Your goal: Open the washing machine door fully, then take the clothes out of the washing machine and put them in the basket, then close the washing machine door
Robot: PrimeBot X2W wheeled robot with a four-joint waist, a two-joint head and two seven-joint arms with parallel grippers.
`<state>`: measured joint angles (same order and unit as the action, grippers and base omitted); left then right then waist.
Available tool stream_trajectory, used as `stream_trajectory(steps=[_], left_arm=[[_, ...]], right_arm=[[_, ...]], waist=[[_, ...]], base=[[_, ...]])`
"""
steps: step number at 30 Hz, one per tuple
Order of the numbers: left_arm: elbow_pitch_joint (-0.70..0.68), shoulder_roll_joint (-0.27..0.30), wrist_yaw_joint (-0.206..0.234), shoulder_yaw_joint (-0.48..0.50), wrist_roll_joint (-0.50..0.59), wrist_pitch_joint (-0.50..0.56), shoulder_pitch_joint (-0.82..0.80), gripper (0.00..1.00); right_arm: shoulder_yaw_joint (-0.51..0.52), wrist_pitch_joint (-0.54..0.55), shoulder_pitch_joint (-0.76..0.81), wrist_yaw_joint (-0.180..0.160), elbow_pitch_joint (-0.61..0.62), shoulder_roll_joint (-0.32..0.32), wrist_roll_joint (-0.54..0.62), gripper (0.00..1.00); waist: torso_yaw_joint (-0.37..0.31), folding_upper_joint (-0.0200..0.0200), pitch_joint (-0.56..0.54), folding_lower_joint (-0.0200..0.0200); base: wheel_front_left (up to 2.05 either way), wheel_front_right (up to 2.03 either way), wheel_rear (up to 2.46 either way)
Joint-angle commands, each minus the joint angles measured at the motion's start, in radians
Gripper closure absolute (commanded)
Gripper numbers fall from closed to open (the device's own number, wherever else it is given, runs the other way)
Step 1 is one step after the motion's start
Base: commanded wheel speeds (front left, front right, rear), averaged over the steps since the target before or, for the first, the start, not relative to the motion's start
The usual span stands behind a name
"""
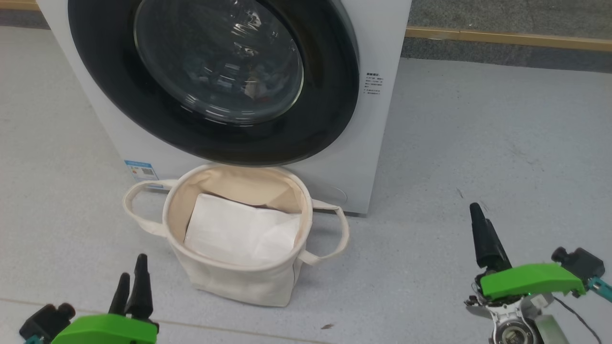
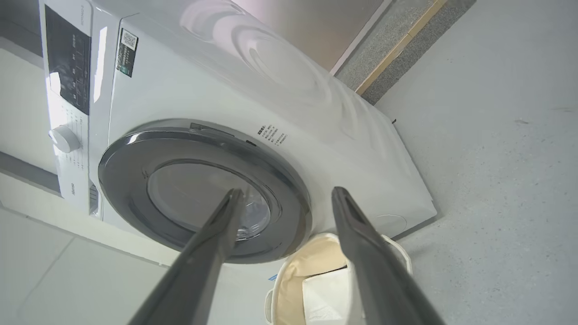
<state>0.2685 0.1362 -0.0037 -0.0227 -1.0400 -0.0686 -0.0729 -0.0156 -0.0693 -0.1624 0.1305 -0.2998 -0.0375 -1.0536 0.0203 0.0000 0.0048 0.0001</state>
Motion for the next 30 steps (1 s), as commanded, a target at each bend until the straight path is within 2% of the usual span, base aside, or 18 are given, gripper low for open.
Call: stream_trajectory(steps=[1, 17, 25, 30], left_arm=[[-0.038, 0.035, 0.012, 0.009, 0.056, -0.016, -0.059, 0.0], [-0.024, 0.094, 0.097, -0.058, 0.379, -0.063, -0.103, 0.0], [-0.023, 0.117, 0.133, -0.099, 0.513, -0.086, -0.128, 0.0], [-0.036, 0.124, 0.139, -0.115, 0.559, -0.098, -0.14, 0.0]], right_arm=[[-0.019, -0.015, -0.064, 0.0, 0.047, -0.007, 0.063, 0.0], [-0.036, -0.062, -0.088, 0.0, 0.085, -0.009, 0.525, 0.0], [-0.045, -0.086, -0.101, 0.0, 0.088, -0.009, 0.67, 0.0], [-0.045, -0.097, -0.108, 0.0, 0.092, -0.01, 0.722, 0.0]], waist=[[0.0, 0.0, 0.001, 0.0], [0.003, 0.0, -0.001, 0.0], [0.004, 0.0, -0.007, 0.0], [0.004, 0.0, -0.011, 0.0]], base=[[0.0, 0.0, 0.0], [0.0, 0.0, 0.0], [0.0, 0.0, 0.0], [0.0, 0.0, 0.0]])
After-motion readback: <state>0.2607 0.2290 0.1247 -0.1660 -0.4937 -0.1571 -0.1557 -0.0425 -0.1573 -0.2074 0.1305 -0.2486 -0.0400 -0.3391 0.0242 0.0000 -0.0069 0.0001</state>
